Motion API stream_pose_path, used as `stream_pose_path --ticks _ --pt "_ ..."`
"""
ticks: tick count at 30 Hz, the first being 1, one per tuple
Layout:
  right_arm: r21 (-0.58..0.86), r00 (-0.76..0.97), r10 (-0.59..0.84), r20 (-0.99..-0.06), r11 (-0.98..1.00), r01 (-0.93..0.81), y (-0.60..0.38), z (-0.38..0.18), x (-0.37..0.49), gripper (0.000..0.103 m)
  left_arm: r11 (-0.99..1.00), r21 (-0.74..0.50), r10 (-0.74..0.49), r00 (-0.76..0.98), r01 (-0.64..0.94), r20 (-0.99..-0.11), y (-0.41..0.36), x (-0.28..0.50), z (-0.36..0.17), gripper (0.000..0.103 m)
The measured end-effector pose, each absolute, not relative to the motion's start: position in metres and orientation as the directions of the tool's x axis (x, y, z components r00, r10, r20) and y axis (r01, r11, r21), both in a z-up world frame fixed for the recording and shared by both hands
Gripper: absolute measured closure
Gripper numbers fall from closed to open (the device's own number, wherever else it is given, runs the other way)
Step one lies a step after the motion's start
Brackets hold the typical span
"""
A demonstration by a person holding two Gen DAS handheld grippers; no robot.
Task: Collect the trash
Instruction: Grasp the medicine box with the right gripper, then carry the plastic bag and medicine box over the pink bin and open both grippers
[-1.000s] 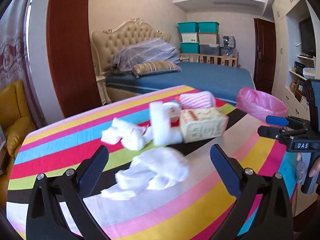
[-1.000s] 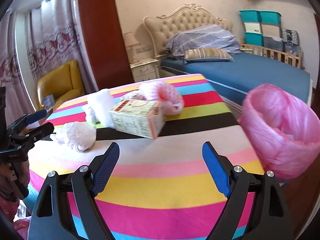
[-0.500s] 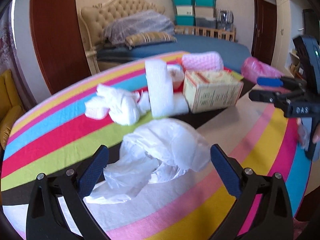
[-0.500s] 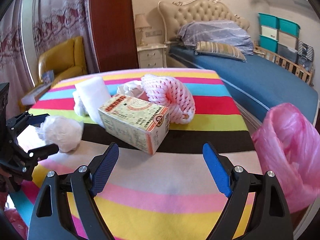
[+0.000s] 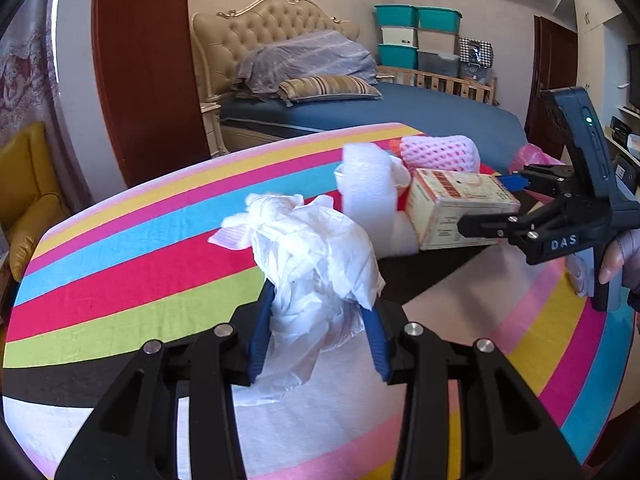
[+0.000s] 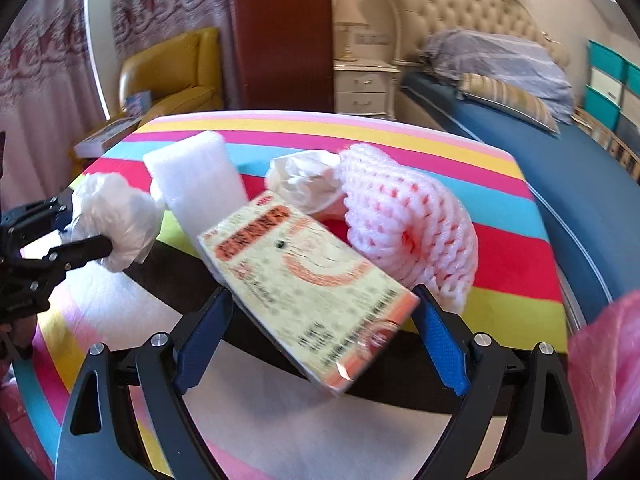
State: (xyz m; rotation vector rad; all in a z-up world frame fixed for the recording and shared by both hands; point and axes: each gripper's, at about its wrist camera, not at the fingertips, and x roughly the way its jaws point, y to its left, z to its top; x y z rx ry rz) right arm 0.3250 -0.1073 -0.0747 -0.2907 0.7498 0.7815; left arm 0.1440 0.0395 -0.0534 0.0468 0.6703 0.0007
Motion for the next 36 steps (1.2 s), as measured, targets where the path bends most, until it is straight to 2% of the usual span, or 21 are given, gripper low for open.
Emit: stream_pose_path --ticks 4,9,15,19,22,25,27,28,29,32,34,36 --pt "0.068 0.436 0.574 -0.694 0.654 -0.753 -0.108 -0.07 0.3 0.019 0.999 0.034 0.019 0.781 0.002 -0.624 0.048 0.137 -0.052 0.062" --pt "0.076 0.409 0.602 -0.686 0.618 -0.782 -0.112 -0.067 0.251 0.031 1.0 0.001 -0.01 0.78 0.013 -0.626 0.052 0.124 -0.051 0.062" --pt "-0.003 0.472 0.557 -0.683 0.645 -0.764 -0.093 -0.066 0.224 0.031 0.999 -0.03 -0.045 0.786 0.034 -0.617 0.056 0.092 -0.051 0.056" --pt "-0.008 0.508 0.525 -0.683 0.69 -0.723 -0.085 -0.069 0.233 0.031 0.999 -0.027 -0.047 0.787 0.038 -0.615 0.054 0.08 -0.049 0.039" --pt "-0.033 0.527 0.496 -0.69 0.706 -0.708 -0.078 -0.073 0.238 0.032 0.999 -0.008 -0.029 0.783 0.031 -0.621 0.053 0.082 -0.051 0.032" --pt "-0.051 0.535 0.471 -0.701 0.715 -0.697 -0.075 -0.077 0.24 0.04 0.999 -0.03 -0.038 0.768 0.025 -0.639 0.057 0.087 -0.056 0.025" --pt "-0.056 0.556 0.459 -0.693 0.735 -0.676 -0.079 -0.076 0.241 0.055 0.999 -0.036 -0.047 0.752 0.031 -0.657 0.057 0.091 -0.06 0.025" --pt "-0.047 0.558 0.459 -0.691 0.742 -0.668 -0.081 -0.075 0.241 0.055 0.998 -0.047 -0.062 0.746 0.042 -0.664 0.057 0.092 -0.061 0.025" --pt "-0.039 0.56 0.459 -0.69 0.749 -0.661 -0.083 -0.076 0.241 0.055 0.997 -0.054 -0.074 0.745 0.051 -0.662 0.057 0.093 -0.061 0.036" --pt "-0.024 0.576 0.464 -0.673 0.765 -0.644 -0.089 -0.073 0.234 0.055 0.996 -0.03 -0.086 0.736 0.089 -0.672 0.048 0.092 -0.064 0.056" --pt "-0.011 0.586 0.472 -0.658 0.772 -0.635 -0.095 -0.071 0.225 0.055 0.995 0.006 -0.073 0.747 0.102 -0.661 0.041 0.088 -0.062 0.064" --pt "0.003 0.592 0.48 -0.648 0.779 -0.627 -0.099 -0.069 0.218 0.055 0.994 0.009 -0.075 0.754 0.107 -0.653 0.038 0.085 -0.061 0.066"
